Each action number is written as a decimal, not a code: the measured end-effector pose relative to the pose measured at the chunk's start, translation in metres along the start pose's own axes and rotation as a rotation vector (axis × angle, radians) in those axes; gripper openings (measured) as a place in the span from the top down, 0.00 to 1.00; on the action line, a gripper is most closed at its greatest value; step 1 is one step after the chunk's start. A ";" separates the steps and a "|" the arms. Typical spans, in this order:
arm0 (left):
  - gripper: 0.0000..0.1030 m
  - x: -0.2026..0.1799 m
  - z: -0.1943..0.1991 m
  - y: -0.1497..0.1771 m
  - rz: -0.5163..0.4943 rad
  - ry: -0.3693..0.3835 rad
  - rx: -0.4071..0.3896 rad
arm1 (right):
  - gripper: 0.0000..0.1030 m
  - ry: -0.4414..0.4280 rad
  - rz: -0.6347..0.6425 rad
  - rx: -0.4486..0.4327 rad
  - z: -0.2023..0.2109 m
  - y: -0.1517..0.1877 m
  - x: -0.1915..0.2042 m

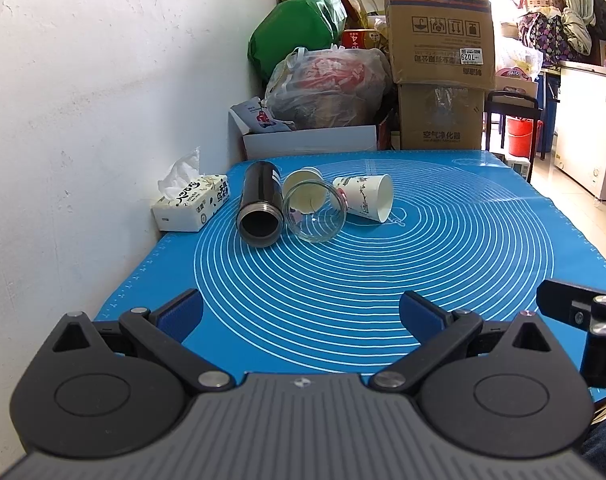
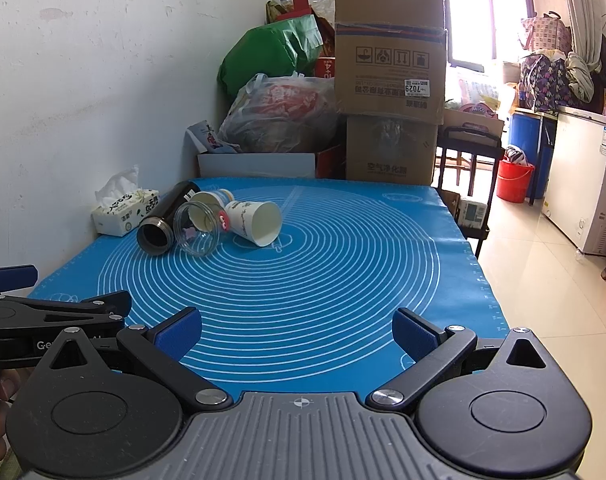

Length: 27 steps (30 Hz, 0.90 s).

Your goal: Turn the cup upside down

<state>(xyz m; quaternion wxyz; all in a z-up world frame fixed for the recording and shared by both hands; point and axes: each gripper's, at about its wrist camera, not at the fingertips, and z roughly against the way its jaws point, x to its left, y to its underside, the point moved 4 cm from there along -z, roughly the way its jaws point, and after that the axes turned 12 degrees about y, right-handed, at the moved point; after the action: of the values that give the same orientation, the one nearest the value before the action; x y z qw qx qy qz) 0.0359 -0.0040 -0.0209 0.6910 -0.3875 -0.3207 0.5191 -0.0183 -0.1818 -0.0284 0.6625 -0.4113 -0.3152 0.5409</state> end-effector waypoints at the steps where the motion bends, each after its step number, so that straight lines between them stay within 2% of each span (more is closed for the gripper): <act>1: 0.00 0.000 0.000 0.000 -0.001 -0.001 0.000 | 0.00 0.000 0.002 0.000 -0.001 0.001 -0.001; 27: 0.00 -0.001 0.000 0.002 -0.018 0.003 -0.005 | 0.00 -0.002 0.014 0.005 -0.001 0.001 0.004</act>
<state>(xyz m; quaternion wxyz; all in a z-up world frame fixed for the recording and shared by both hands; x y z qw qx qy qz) 0.0341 -0.0049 -0.0225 0.6953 -0.3871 -0.3243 0.5113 -0.0174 -0.1782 -0.0303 0.6595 -0.4112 -0.3115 0.5466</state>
